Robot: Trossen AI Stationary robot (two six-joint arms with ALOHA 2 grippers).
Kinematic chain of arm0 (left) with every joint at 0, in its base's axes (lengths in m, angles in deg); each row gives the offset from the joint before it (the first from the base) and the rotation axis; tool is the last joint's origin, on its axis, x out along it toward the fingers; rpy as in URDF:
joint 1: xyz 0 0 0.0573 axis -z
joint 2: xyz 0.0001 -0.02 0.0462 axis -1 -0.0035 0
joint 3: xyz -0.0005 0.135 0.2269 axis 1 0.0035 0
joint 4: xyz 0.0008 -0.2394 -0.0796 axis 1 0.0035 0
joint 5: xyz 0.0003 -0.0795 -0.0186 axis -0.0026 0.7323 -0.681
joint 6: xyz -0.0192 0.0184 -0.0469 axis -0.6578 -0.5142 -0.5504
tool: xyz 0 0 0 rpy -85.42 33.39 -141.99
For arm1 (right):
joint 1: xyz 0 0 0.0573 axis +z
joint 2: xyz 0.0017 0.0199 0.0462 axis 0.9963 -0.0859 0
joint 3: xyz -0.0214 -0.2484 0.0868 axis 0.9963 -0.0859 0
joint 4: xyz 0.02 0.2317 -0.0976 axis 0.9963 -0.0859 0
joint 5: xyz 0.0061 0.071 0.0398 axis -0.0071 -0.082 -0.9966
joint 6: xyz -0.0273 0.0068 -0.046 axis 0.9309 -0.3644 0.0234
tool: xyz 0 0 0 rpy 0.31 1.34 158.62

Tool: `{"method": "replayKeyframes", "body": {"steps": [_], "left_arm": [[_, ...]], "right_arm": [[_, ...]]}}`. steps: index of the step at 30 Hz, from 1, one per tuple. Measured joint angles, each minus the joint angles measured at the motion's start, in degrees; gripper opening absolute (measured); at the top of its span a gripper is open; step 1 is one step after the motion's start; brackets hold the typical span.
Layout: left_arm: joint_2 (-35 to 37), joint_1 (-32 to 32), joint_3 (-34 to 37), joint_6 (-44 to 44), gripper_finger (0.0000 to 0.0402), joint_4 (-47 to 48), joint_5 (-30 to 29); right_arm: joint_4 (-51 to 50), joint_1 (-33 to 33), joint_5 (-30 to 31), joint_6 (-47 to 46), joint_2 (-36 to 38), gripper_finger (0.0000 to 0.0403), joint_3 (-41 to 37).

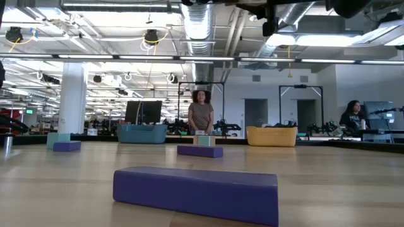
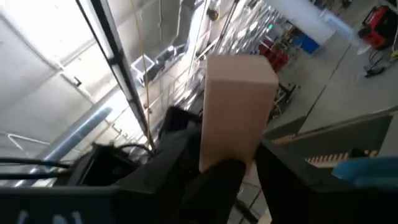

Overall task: Sort & place blocks by color
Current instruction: Put the bottom brown block into the orange bin

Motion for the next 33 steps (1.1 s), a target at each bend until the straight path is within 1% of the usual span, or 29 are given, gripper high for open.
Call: {"method": "replayKeyframes", "body": {"steps": [3,7,11,13,16,18,21,25,27,29,31,33], "left_arm": [[1.9,-1.0,0.0,-0.2,0.0105,3.5,-2.2],[6.3,-4.6,0.0,-5.0,0.0105,12.8,-0.8],[10.6,-10.4,0.0,-9.7,0.0105,23.5,5.3],[12.8,-13.7,0.5,-11.5,0.0105,27.5,8.6],[15.7,-18.7,2.4,-13.8,0.0105,31.7,13.4],[17.9,-21.6,5.0,-15.8,0.0105,33.1,16.5],[22.5,-24.8,11.7,-19.1,0.0105,33.0,20.4],[30.1,-26.4,21.6,-21.0,0.0105,32.0,20.5],[33.4,-26.4,25.5,-21.1,0.0105,31.0,20.8],[35.7,-26.6,27.6,-21.0,0.0105,30.8,21.3],[36.9,-27.1,27.7,-21.1,0.0105,32.0,22.7],[37.5,-27.5,26.9,-22.6,0.0105,34.3,23.8]], "right_arm": [[0.6,-1.3,1.7,3.5,0.7,0.0213,0.1],[0.3,-2.6,3.7,8.5,2.2,0.0212,0.2],[-4.0,-4.1,7.5,14.3,5.3,0.0209,0.3],[-10.0,-5.1,8.5,15.1,7.3,0.0209,0.2],[-19.1,-6.3,8.6,13.6,9.9,0.0209,0.2],[-25.0,-6.8,9.1,11.8,11.7,0.0209,0.2],[-32.9,-6.6,10.7,9.1,14.0,0.0209,0.2],[-39.7,-4.7,12.3,5.8,16.1,0.0209,0.2],[-41.2,-4.0,10.4,5.6,16.3,0.0209,0.2],[-41.2,-4.6,4.9,5.6,15.6,0.0209,0.2],[-40.7,-5.5,0.7,5.6,14.2,0.0209,0.2],[-39.5,-6.5,-1.2,5.4,12.6,0.0209,0.2]]}}
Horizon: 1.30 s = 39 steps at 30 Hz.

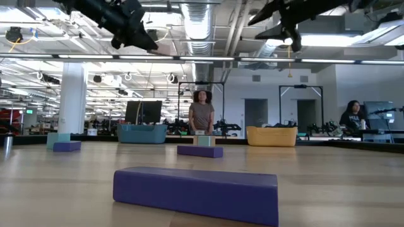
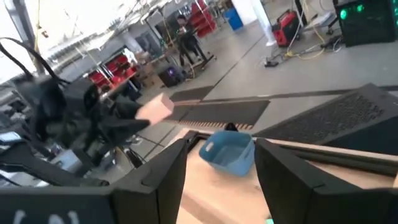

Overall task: Sort & place blocks by color
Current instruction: Put the bottom brown block into the orange bin

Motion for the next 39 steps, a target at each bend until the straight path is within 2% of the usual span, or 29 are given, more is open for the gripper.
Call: {"method": "replayKeyframes", "body": {"steps": [4,8,10,13,17,19,22,26,30,34,39], "left_arm": [[1.4,1.1,-4.1,-4.3,0.0104,8.7,0.0],[3.5,7.1,-5.6,-11.6,0.0104,21.3,-2.9],[5.1,12.2,-4.7,-17.5,0.0104,26.0,-5.8],[7.1,22.1,-1.8,-29.6,0.0104,31.8,-13.4],[8.5,36.9,2.3,-48.6,0.0104,33.2,-23.0],[7.9,43.1,3.6,-55.8,0.0104,33.3,-26.9],[4.8,50.0,4.1,-65.0,0.0104,33.3,-30.4],[-1.3,56.6,4.1,-74.4,0.0104,31.9,-29.9],[-7.3,62.1,3.9,-82.1,0.0104,31.1,-27.1],[-12.2,65.9,0.7,-86.6,0.0104,34.8,-23.5],[-15.8,68.1,-4.4,-89.4,0.0104,45.2,-20.3]], "right_arm": [[3.0,-1.5,-1.1,0.0,-1.6,0.0205,0.0],[-3.5,-1.3,-1.0,-2.5,0.5,0.0181,0.0],[-8.6,-0.5,-1.1,-2.7,2.3,0.0165,0.0],[-15.8,1.9,-1.0,-2.8,5.4,0.0143,0.0],[-23.9,7.9,-0.6,-4.4,9.8,0.0122,0.0],[-27.3,12.5,1.5,-5.9,11.4,0.0119,0.0],[-32.6,20.5,7.9,-9.2,12.7,0.0119,0.0],[-38.4,29.2,14.3,-15.3,12.3,0.0121,0.0],[-41.9,35.0,18.3,-22.4,9.7,0.012,-0.4],[-39.6,39.6,19.4,-29.6,7.7,0.012,-4.0],[-31.5,44.2,20.3,-36.4,4.8,0.0118,-9.1]]}}
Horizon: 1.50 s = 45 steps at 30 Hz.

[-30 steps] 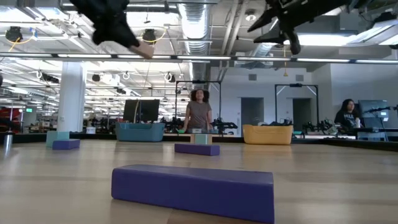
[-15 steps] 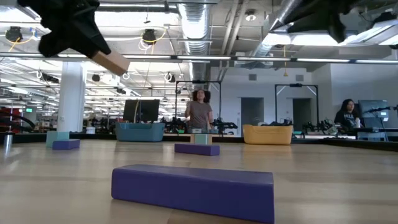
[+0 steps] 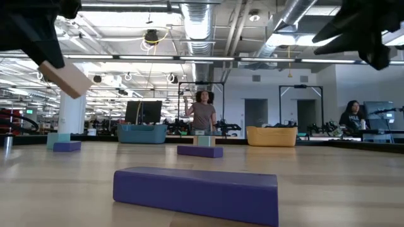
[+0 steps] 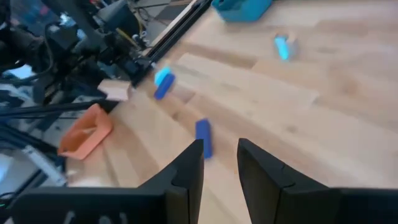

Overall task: Sort & place blocks by color
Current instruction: Put the bottom brown block into the orange bin

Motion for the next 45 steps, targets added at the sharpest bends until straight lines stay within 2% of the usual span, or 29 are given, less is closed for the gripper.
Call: {"method": "replayKeyframes", "body": {"steps": [5,11,17,26,32,37,45], "left_arm": [[-0.6,0.3,-2.2,0.1,0.0104,7.0,2.7],[-0.1,0.0,-2.3,0.3,0.011,11.9,7.2],[2.3,0.0,-2.3,0.6,0.0107,15.2,8.8],[7.0,0.3,-2.0,0.5,0.0106,23.0,9.7],[8.4,1.6,2.6,-0.3,0.0107,21.4,14.4],[8.4,4.3,6.6,-2.0,0.0106,19.1,21.9],[8.4,10.0,7.5,-6.9,0.0108,18.2,27.1]], "right_arm": [[7.2,0.8,0.0,-1.5,-3.2,0.0118,-2.1],[12.2,-1.6,-0.7,-1.0,-6.4,0.0118,-2.1],[13.2,-5.9,-4.3,1.2,-6.4,0.0118,-2.1],[19.3,-15.1,-13.5,11.8,-5.6,0.0117,-2.0],[19.2,-18.4,-15.8,14.1,-5.7,0.0117,-2.0],[18.0,-18.7,-16.9,14.6,-5.7,0.0117,-2.0],[16.5,-19.5,-17.2,14.6,-5.7,0.0117,-2.0]]}}
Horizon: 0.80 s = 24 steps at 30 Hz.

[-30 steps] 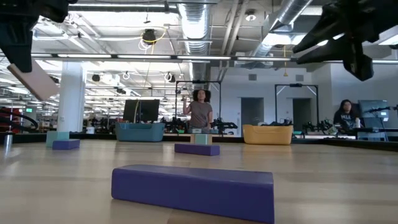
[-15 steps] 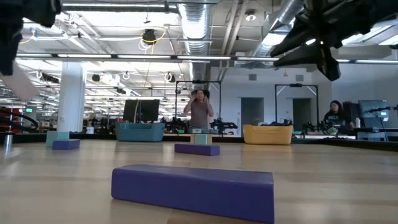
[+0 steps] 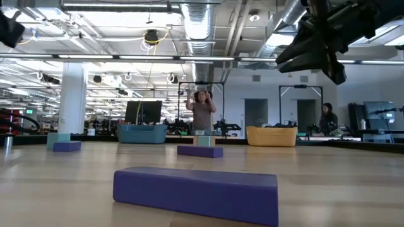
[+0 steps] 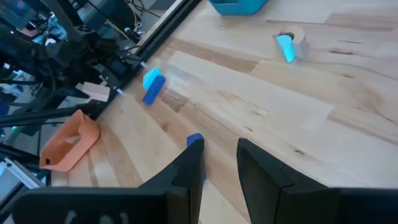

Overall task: Sort & place blocks by color
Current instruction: Put the bottom brown block into the orange bin

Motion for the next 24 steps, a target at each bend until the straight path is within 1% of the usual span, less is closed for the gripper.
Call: {"method": "replayKeyframes", "body": {"steps": [4,8,15,18,20,24], "left_arm": [[0.0,3.4,0.0,-2.0,0.0108,-2.5,3.6],[-0.1,7.9,0.7,-6.0,0.0109,-6.9,3.8],[-0.1,14.9,3.8,-17.0,0.0109,-13.8,3.8],[-0.1,16.9,4.8,-20.4,0.0109,-16.3,3.8],[-0.1,17.6,4.9,-22.2,0.0109,-16.3,3.7],[-0.1,18.4,4.9,-23.0,0.011,-16.4,3.7]], "right_arm": [[0.0,-0.1,-0.8,0.0,0.0,0.0117,0.0],[-0.1,-0.1,-0.9,0.0,0.0,0.0117,0.0],[0.1,-0.1,-0.9,0.0,0.0,0.0117,0.0],[0.1,-0.1,-1.1,-0.4,0.0,0.0117,0.0],[0.1,-0.1,-1.1,-0.4,0.0,0.0117,0.0],[0.1,-0.1,-1.6,-0.4,0.0,0.0117,0.0]]}}
